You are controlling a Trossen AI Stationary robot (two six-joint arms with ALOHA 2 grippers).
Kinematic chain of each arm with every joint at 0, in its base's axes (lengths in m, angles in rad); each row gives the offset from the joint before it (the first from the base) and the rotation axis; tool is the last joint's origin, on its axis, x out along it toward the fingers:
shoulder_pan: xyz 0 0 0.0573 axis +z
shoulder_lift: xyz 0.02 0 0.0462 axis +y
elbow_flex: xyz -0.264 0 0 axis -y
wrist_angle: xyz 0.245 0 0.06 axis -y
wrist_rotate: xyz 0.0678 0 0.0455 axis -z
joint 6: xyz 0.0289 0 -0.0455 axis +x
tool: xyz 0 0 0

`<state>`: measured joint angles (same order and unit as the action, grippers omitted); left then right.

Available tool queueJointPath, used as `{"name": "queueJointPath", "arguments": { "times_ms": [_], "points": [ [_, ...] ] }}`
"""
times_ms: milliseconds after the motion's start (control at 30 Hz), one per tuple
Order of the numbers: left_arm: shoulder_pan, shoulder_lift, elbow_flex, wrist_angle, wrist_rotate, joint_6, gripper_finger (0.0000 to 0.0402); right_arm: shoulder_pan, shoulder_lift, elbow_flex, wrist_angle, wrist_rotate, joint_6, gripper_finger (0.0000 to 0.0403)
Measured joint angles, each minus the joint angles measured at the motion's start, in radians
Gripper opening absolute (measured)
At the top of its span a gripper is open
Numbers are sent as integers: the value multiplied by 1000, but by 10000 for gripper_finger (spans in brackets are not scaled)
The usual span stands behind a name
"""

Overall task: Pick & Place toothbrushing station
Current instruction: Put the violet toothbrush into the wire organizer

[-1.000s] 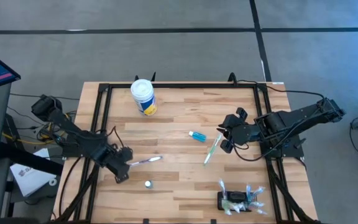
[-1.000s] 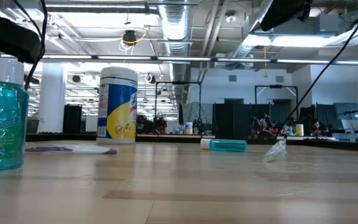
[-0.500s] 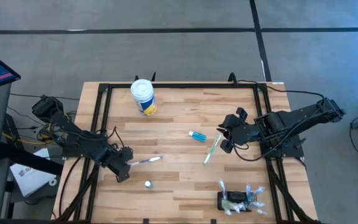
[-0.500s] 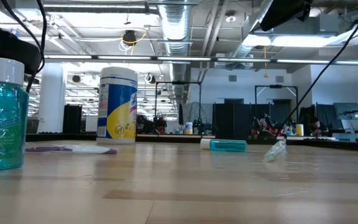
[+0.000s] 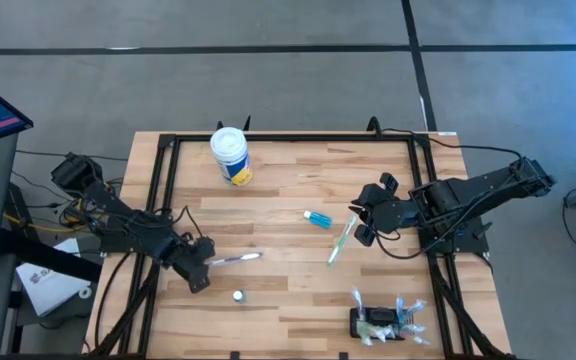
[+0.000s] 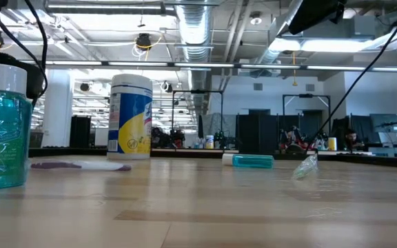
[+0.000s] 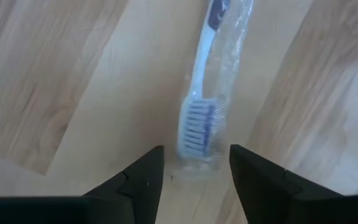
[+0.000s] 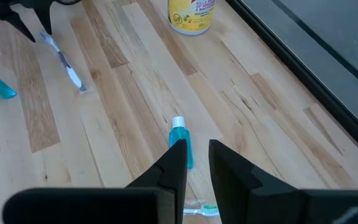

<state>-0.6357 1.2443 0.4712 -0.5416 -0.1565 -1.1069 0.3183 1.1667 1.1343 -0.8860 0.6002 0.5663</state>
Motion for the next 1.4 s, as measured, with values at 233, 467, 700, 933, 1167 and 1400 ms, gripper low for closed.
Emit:
{"name": "queueJointPath", "arguments": {
  "times_ms": [233, 467, 700, 933, 1167, 1400],
  "points": [
    [0, 24, -6, -4, -7, 1, 133, 0, 0, 0, 0, 0, 0, 59],
    [0, 23, -9, -13, -20, 1, 25, 0, 0, 0, -1, 0, 0, 59],
    [0, -6, -9, -1, -12, 0, 1, 0, 0, 0, -4, 0, 0, 59],
    [0, -12, 4, 10, 8, 0, 0, 0, 0, 0, -4, 0, 0, 59],
    [0, -13, 108, 6, 8, 33, 0, 0, 0, 0, -3, -1, -27, 59],
    [1, -13, 195, 2, 8, 35, 0, 3, 0, 0, 4, -2, -57, 59]
  ]
}}
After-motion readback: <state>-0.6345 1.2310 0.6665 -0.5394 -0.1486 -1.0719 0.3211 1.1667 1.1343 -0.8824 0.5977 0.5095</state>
